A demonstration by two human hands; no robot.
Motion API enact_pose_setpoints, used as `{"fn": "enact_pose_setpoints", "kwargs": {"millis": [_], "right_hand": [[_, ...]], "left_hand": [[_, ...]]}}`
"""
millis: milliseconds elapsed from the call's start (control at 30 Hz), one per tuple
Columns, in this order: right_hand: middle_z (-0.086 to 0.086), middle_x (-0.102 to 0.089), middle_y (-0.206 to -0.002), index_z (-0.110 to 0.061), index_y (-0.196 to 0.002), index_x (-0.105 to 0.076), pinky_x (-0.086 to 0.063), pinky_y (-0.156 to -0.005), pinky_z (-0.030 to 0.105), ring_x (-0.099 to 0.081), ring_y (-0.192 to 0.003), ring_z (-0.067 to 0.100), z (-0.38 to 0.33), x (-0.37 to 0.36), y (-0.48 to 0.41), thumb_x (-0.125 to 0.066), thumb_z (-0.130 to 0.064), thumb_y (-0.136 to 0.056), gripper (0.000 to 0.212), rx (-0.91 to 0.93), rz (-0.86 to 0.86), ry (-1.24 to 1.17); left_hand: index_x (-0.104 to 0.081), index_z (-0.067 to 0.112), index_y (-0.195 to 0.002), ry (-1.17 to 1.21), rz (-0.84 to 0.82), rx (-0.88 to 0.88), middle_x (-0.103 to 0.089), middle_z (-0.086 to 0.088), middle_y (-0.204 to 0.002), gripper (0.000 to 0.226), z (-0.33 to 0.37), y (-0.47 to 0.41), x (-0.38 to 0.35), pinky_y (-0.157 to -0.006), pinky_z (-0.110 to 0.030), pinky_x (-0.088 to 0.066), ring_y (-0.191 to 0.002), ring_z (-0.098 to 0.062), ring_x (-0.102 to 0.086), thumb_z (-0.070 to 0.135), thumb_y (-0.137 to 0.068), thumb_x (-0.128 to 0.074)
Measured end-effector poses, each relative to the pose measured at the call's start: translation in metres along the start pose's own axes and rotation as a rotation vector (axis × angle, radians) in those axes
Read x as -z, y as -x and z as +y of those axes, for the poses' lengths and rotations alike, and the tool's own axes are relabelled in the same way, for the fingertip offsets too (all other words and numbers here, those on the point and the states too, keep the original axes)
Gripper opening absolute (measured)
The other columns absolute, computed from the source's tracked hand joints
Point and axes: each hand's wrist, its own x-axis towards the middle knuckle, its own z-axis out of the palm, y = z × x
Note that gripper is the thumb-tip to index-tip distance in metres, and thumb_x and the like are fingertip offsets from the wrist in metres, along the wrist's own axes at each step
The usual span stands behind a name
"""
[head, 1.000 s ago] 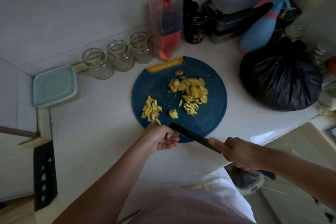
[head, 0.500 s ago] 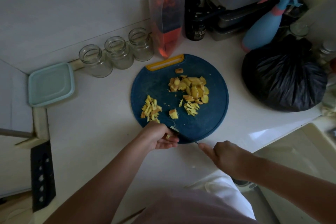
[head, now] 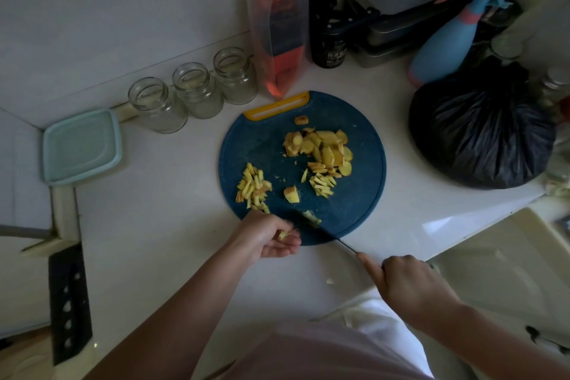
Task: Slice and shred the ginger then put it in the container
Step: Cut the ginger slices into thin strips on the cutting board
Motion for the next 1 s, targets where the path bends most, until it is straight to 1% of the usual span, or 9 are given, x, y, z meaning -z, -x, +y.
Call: {"fn": "enact_pose_setpoints", "kwargs": {"millis": [133, 267, 367, 533, 667, 733, 867, 933, 1000], "right_hand": [[0.0, -0.042, -0.059, -0.008, -0.068, -0.046, -0.035, -0.054, 0.017, -0.044, -0.054, 0.011, 0.006, 0.004, -0.008, -0.007, -0.076, -0.074, 0.078, -0.055, -0.109, -0.288], [0.0, -0.047, -0.055, -0.011, -0.069, -0.049, -0.036, -0.041, 0.019, -0.04, -0.037, 0.011, 0.009, 0.011, -0.019, -0.033, -0.075, -0.085, 0.068, -0.175, -0.269, -0.629], [-0.004, -0.042, -0.046, -0.014, -0.065, -0.047, -0.033, -0.039, 0.018, -0.035, -0.033, 0.011, 0.014, 0.013, -0.023, -0.036, -0.08, -0.079, 0.069, -0.161, -0.303, -0.642], [-0.005, -0.031, -0.044, -0.017, -0.057, -0.035, -0.025, -0.039, 0.021, -0.024, -0.038, 0.013, 0.015, 0.026, -0.021, -0.038, -0.079, -0.075, 0.065, -0.103, -0.366, -0.79], [-0.002, -0.027, -0.047, -0.02, -0.053, -0.031, -0.024, -0.041, 0.022, -0.021, -0.041, 0.016, 0.012, 0.04, -0.024, -0.036, -0.08, -0.072, 0.064, -0.049, -0.289, -0.838], [-0.002, -0.027, -0.047, -0.02, -0.052, -0.031, -0.023, -0.041, 0.021, -0.02, -0.042, 0.016, 0.012, 0.046, -0.028, -0.037, -0.082, -0.068, 0.065, -0.042, -0.232, -0.851], [-0.002, -0.03, -0.047, -0.018, -0.054, -0.033, -0.026, -0.042, 0.024, -0.023, -0.042, 0.017, 0.017, 0.053, -0.034, -0.035, -0.079, -0.076, 0.064, -0.041, -0.113, -0.849], [-0.003, -0.032, -0.045, -0.018, -0.054, -0.035, -0.028, -0.043, 0.024, -0.025, -0.041, 0.016, 0.02, 0.054, -0.036, -0.033, -0.076, -0.082, 0.064, -0.044, -0.067, -0.854], [-0.005, -0.033, -0.044, -0.017, -0.055, -0.035, -0.03, -0.042, 0.024, -0.027, -0.039, 0.015, 0.022, 0.056, -0.037, -0.032, -0.073, -0.085, 0.064, -0.05, -0.038, -0.872]], "left_hand": [[-0.067, -0.004, -0.084, -0.003, -0.015, 0.003, -0.069, -0.01, -0.063, 0.018, 0.0, 0.001, 0.0, -0.048, -0.021, -0.054, -0.052, -0.016, -0.067, 0.009, -0.093, -0.058], [-0.067, -0.004, -0.086, -0.014, -0.002, -0.032, -0.07, -0.01, -0.064, 0.019, -0.002, 0.002, 0.0, -0.051, -0.023, -0.055, -0.054, -0.017, -0.067, 0.011, -0.094, -0.058], [-0.068, -0.001, -0.085, -0.044, 0.052, -0.116, -0.068, -0.006, -0.062, 0.019, -0.002, 0.004, 0.002, -0.049, -0.021, -0.054, -0.051, -0.013, -0.065, 0.014, -0.093, -0.06], [-0.069, 0.011, -0.077, -0.32, 0.284, -0.544, -0.068, 0.0, -0.065, 0.018, 0.005, 0.01, 0.01, -0.05, -0.02, -0.049, -0.05, -0.007, -0.061, 0.025, -0.088, -0.068], [-0.069, 0.012, -0.109, -0.772, 0.567, -0.804, -0.067, 0.0, -0.105, 0.028, 0.009, 0.013, 0.01, -0.076, -0.025, -0.046, -0.092, -0.015, -0.063, 0.03, -0.087, -0.068], [-0.068, 0.011, -0.111, -0.863, 0.682, -0.95, -0.061, -0.004, -0.113, 0.032, 0.008, 0.012, 0.006, -0.082, -0.028, -0.044, -0.104, -0.022, -0.056, 0.027, -0.084, -0.072], [-0.072, 0.013, -0.092, -0.969, 0.589, -1.283, -0.061, -0.002, -0.096, 0.028, -0.013, -0.008, -0.013, -0.079, -0.034, -0.047, -0.097, -0.022, -0.05, 0.024, -0.069, -0.084], [-0.072, 0.018, -0.093, -1.069, 0.503, -1.383, -0.063, 0.003, -0.097, 0.019, -0.026, -0.021, -0.02, -0.081, -0.034, -0.045, -0.1, -0.017, -0.045, 0.026, -0.076, -0.075], [-0.072, 0.02, -0.09, -1.113, 0.516, -1.437, -0.065, 0.007, -0.094, 0.019, -0.032, -0.029, -0.016, -0.084, -0.03, -0.036, -0.099, -0.014, -0.044, 0.03, -0.082, -0.057]]}}
